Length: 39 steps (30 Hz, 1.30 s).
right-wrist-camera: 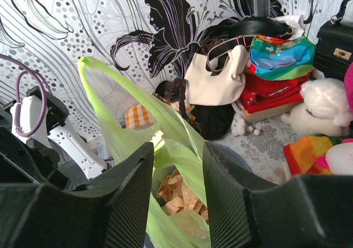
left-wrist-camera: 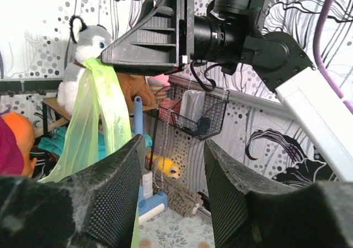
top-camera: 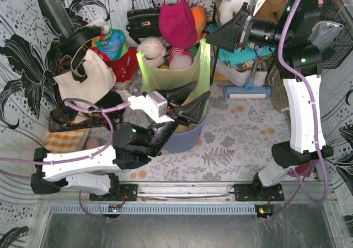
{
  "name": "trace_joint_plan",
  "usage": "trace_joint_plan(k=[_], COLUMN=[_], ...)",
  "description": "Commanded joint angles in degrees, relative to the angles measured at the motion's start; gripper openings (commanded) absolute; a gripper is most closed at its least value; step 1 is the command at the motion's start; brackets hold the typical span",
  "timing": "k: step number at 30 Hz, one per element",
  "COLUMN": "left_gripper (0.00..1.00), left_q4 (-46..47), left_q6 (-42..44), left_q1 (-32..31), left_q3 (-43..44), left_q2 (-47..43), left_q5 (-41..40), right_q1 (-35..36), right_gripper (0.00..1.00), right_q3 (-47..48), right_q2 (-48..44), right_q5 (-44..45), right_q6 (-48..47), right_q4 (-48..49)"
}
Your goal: Tie the trash bag
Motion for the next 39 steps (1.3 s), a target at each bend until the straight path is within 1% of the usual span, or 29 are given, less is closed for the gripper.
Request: trace_joint_plan(k=[1,3,7,11,15,18,20,22,24,29,34,39], left_gripper=[0.55,0.54,0.54,0.54,0.53,0.53,0.53,0.53,0.53,0.52,0.55,0.58], left_q4=[-1.0,-2.9,-4.7,-5.0,-6.1,-8.4,-8.6,-8.7,-8.9,-11.1,-12.3,-12.9], left_q6=[3.3,3.1,2.1,1.0,-0.1,-1.1,-1.3,-1.6,-2.4,-2.8,-1.5,1.5], left_q1=[-0.3,0.1,0.8,1.7,2.8,3.6,4.1,4.9,6.0,9.4,13.2,16.4], left_q3=[4.8,6.2,7.6,7.7,8.2,9.8,10.2,10.6,11.2,14.0,16.3,16.8], left_q2=[1.8,2.7,3.5,3.5,3.7,4.3,4.6,5.0,5.4,6.6,7.5,7.0], left_q5=[-3.3,-3.7,-3.4,-2.8,-3.9,-4.2,-3.8,-3.0,-1.5,1.8,6.7,14.2], right_q1=[-0.3,-0.2,-0.2,-0.1,-0.1,-0.1,-0.2,-0.2,-0.1,-0.1,-0.1,-0.1], right_gripper=[0.4,0.4,0.42,0.39,0.4,0.35,0.27,0.16,0.01,0.0,0.0,0.0], right_q3=[-2.5,-4.3,-4.9,-6.4,-9.2,-11.8,-13.2,-13.9,-14.2,-13.8,-13.5,-15.0], right_q2=[-1.8,-2.3,-2.8,-3.7,-5.2,-6.6,-7.3,-7.4,-7.5,-7.9,-8.1,-9.1], right_q5=[-0.5,-1.9,-3.3,-3.7,-4.9,-4.7,-4.6,-4.6,-4.4,-3.8,-3.8,-3.9], right_q6=[3.7,5.6,6.7,7.5,9.4,10.8,11.6,13.0,14.5,15.9,15.9,15.4], right_q4=[3.5,5.3,5.7,6.5,9.5,12.1,13.6,15.1,16.8,18.9,19.1,19.1])
